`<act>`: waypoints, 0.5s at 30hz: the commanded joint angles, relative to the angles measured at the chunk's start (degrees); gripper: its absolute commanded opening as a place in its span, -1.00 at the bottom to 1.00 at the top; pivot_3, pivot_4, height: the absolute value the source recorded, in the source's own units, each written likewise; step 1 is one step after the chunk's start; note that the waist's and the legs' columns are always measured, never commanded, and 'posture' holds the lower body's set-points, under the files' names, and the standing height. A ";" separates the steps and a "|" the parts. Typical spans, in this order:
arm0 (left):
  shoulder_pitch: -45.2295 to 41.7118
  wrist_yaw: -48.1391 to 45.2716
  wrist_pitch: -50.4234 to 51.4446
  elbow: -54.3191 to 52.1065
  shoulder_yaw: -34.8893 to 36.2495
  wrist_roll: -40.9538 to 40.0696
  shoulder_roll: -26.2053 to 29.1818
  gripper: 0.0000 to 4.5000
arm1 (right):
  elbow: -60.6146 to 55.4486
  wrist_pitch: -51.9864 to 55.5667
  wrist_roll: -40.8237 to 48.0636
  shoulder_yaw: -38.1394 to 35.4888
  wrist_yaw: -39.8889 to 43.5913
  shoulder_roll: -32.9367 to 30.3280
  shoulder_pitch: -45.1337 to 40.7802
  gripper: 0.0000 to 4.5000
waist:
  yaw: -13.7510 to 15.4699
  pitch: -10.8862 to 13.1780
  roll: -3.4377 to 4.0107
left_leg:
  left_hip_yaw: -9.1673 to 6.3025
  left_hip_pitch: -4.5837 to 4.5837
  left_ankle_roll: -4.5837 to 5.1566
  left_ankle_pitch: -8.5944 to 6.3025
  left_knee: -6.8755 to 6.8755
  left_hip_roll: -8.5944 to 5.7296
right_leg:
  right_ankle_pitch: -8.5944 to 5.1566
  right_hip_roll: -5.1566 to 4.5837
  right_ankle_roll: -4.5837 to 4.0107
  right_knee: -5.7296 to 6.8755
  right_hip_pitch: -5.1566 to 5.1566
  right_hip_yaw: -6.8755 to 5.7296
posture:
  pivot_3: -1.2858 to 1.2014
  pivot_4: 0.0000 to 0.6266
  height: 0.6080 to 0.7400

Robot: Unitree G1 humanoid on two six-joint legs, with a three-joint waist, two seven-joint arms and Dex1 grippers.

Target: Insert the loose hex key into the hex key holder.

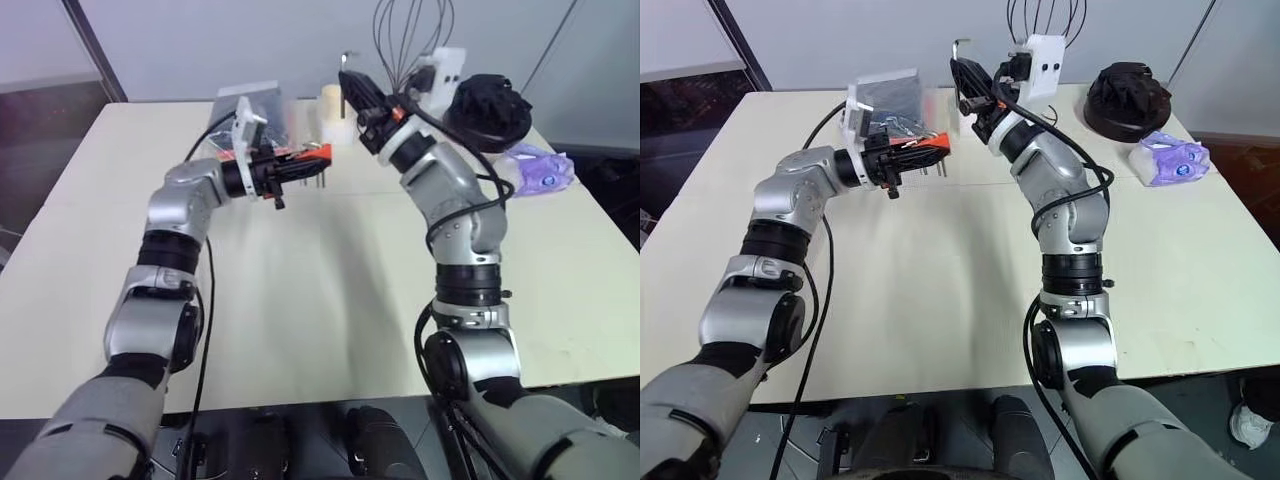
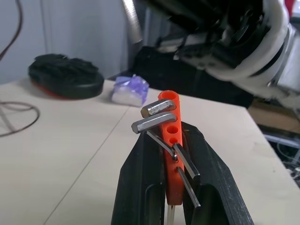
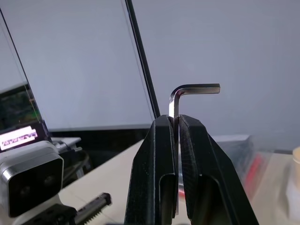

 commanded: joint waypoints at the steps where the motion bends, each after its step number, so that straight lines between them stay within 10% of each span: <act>1: -2.51 -0.29 -1.76 1.10 1.88 -0.16 0.15 -1.00 | -1.22 -2.28 1.18 0.35 -0.22 0.67 -1.59 -0.99 | 0.02 0.00 0.00 | 0.00 -0.01 0.00 0.00 0.00 0.00 | 0.00 0.00 0.00 0.00 -0.01 0.00 | 0.03 -0.52 1.00; 15: -4.35 1.28 -5.37 4.36 2.91 0.43 -1.31 -1.00 | -3.75 -1.74 2.31 3.12 -0.31 1.21 1.39 -0.99 | 0.17 0.00 0.00 | 0.00 -0.03 0.00 0.00 0.00 -0.01 | 0.00 -0.04 0.00 0.00 -0.02 0.01 | 0.03 -0.52 1.00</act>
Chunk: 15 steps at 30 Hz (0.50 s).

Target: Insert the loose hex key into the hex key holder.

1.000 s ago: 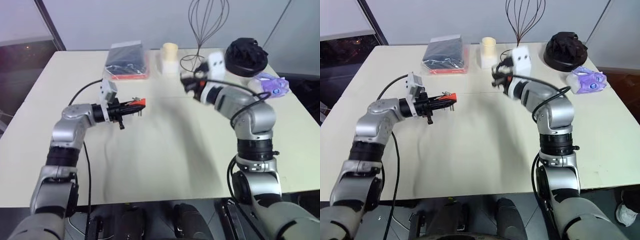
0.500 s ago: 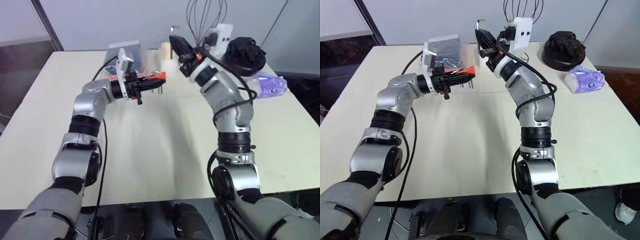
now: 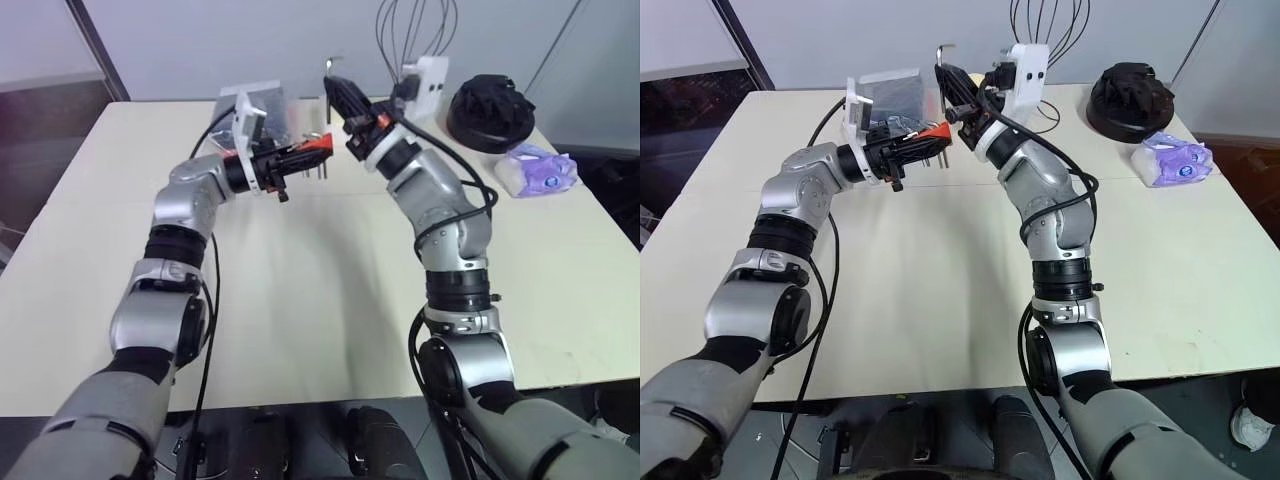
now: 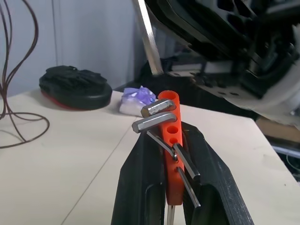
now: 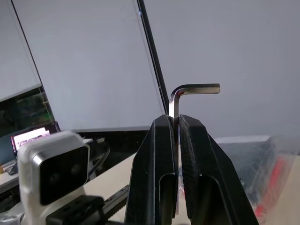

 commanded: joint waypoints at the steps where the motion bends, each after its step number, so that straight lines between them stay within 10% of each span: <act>1: -2.22 -0.02 -1.47 -0.68 1.24 0.28 0.10 -1.00 | -2.86 -0.69 1.02 0.31 -0.06 0.07 -0.46 -0.99 | -0.01 0.00 0.00 | 0.00 0.00 0.00 0.00 0.00 0.00 | 0.00 0.00 0.00 0.00 -0.01 0.00 | 0.03 -0.52 1.00; 15: -2.22 0.36 -2.07 -0.27 2.05 1.03 0.79 -1.00 | -2.36 -0.85 1.12 0.48 -0.08 -0.65 0.22 -0.99 | -0.02 0.00 0.00 | 0.00 -0.01 0.00 0.00 -0.01 0.00 | 0.00 0.01 0.00 0.00 -0.02 0.00 | 0.03 -0.52 1.00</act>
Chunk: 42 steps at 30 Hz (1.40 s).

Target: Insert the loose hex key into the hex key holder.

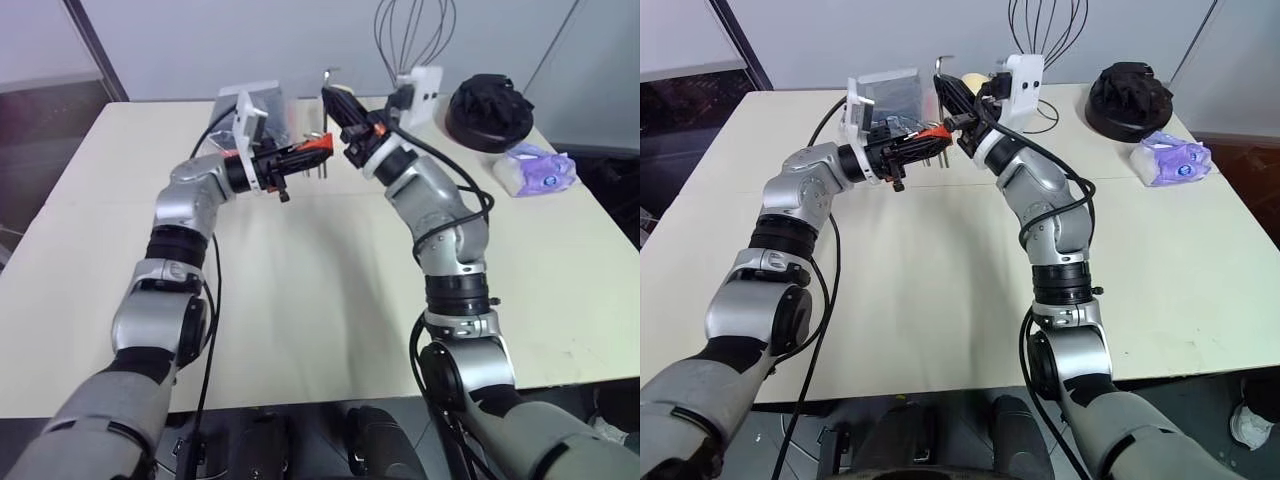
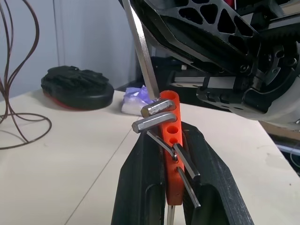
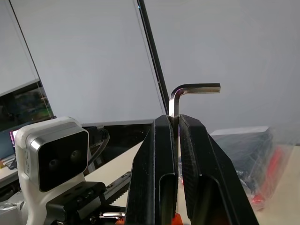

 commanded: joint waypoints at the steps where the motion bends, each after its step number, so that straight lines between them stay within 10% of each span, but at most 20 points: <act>1: -2.20 0.24 -1.29 -0.24 1.59 0.00 0.78 -1.00 | -2.25 -0.94 0.87 -0.15 0.13 -0.16 -0.49 -0.99 | 0.00 0.00 0.00 | 0.00 0.00 0.00 0.00 0.00 0.00 | 0.00 0.00 0.00 0.00 0.00 0.00 | 0.03 -0.52 1.00; 42: -2.68 0.70 -3.52 2.15 2.47 1.39 0.94 -1.00 | -0.92 -1.61 0.85 0.42 0.88 -0.22 -0.30 -0.99 | 0.00 0.00 0.00 | 0.00 -0.02 0.00 0.00 0.00 0.00 | 0.00 0.00 0.00 0.00 -0.02 0.00 | 0.03 -0.52 1.00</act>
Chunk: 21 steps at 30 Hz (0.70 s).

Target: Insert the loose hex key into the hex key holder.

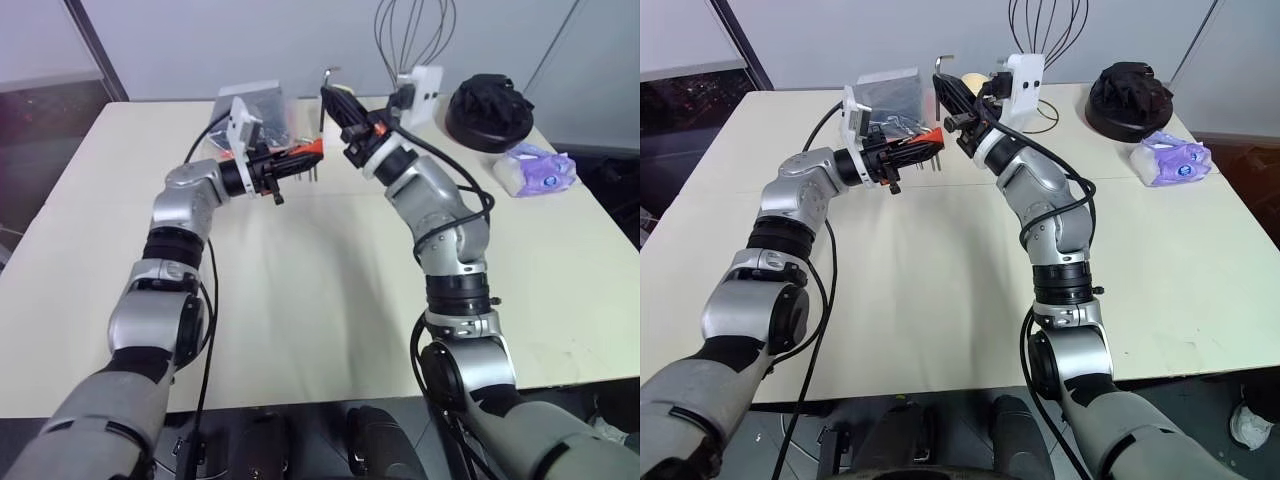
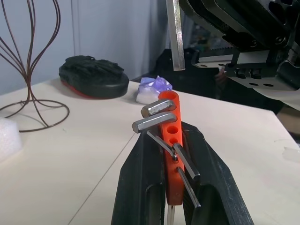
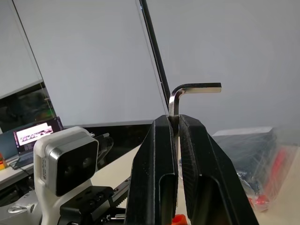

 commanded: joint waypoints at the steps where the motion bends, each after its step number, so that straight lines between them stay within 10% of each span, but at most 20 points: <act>1: -2.65 -0.17 -0.43 -1.94 1.84 -1.19 0.17 -1.00 | -0.88 -1.63 0.08 0.22 0.59 -0.20 -0.25 -0.99 | 0.00 0.00 0.00 | 0.00 0.00 0.00 0.00 0.00 0.00 | 0.00 0.00 0.00 0.00 0.00 0.00 | 0.03 -0.52 1.00; 21: -1.69 -0.94 1.06 -4.80 1.65 -0.84 -0.18 -1.00 | 0.08 -2.29 -0.19 0.35 0.85 -0.22 -0.15 -0.99 | 0.00 0.00 0.00 | 0.00 -0.01 0.00 0.00 0.00 0.00 | 0.00 0.00 0.00 0.00 -0.01 0.00 | 0.03 -0.52 1.00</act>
